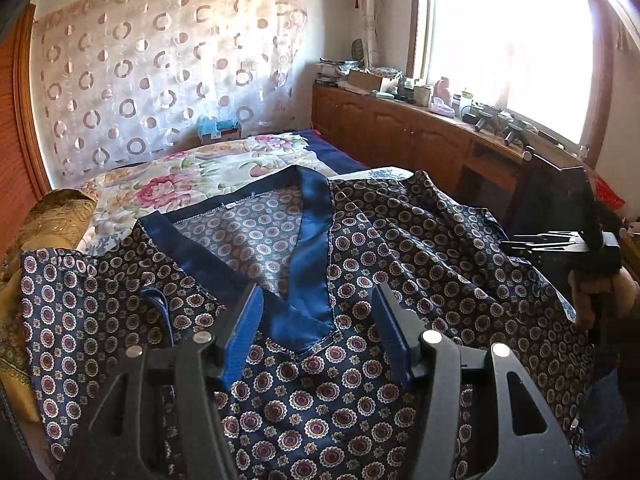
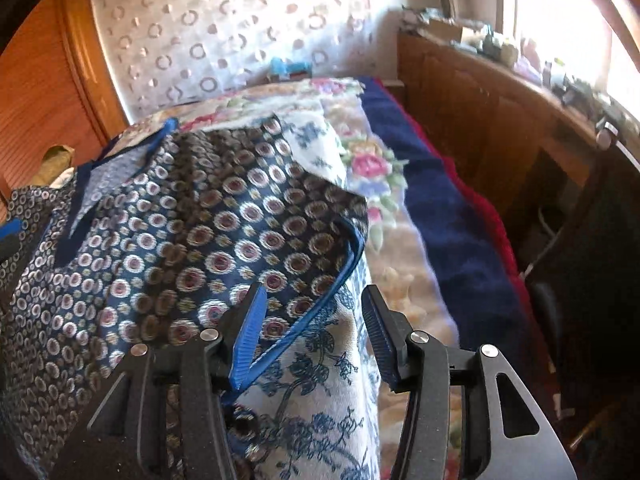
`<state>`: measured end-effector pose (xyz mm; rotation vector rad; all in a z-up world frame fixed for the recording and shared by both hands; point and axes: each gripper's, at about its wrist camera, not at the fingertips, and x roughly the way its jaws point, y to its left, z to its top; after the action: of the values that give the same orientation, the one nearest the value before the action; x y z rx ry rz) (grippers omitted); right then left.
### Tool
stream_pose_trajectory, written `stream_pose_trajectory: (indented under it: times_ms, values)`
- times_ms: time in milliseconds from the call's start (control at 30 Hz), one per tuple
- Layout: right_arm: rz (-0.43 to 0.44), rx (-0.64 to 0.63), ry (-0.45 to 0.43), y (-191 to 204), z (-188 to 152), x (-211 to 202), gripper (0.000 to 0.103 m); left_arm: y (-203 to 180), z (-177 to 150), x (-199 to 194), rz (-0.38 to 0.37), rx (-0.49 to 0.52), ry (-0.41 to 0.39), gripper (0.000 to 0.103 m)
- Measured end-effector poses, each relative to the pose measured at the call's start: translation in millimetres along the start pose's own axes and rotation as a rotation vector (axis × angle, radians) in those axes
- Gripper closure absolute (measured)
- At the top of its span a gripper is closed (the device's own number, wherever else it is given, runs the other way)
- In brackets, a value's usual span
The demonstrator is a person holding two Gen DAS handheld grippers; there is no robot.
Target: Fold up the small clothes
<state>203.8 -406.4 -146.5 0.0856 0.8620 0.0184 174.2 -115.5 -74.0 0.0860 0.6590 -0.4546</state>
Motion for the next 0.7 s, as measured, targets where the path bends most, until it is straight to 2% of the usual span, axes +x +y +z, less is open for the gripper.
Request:
stream_pose_trajectory:
  times_ms: [33, 67, 200, 267, 333, 533, 700]
  values:
    - [0.001, 0.006, 0.006, -1, 0, 2, 0.055, 0, 0, 0, 0.001, 0.000, 0.000, 0.047]
    - [0.012, 0.008, 0.009, -2, 0, 4, 0.063, 1, -1, -1, 0.002, 0.001, 0.002, 0.047]
    - [-0.012, -0.018, 0.000, 1, 2, 6, 0.071, 5, -3, -4, 0.008, -0.005, 0.001, 0.047]
    - [-0.035, -0.035, -0.005, 0, 2, 4, 0.088, 8, -4, -6, 0.013, -0.003, -0.002, 0.047]
    - [-0.033, -0.039, -0.018, -4, 4, 1, 0.100, 12, -4, -8, 0.019, -0.011, -0.005, 0.047]
    - [0.022, -0.068, -0.070, 6, 14, -13, 0.102, 21, -2, -14, 0.035, -0.028, -0.014, 0.047]
    - [0.117, -0.123, -0.116, 41, 34, -27, 0.102, 33, -3, -20, 0.055, -0.053, -0.034, 0.047]
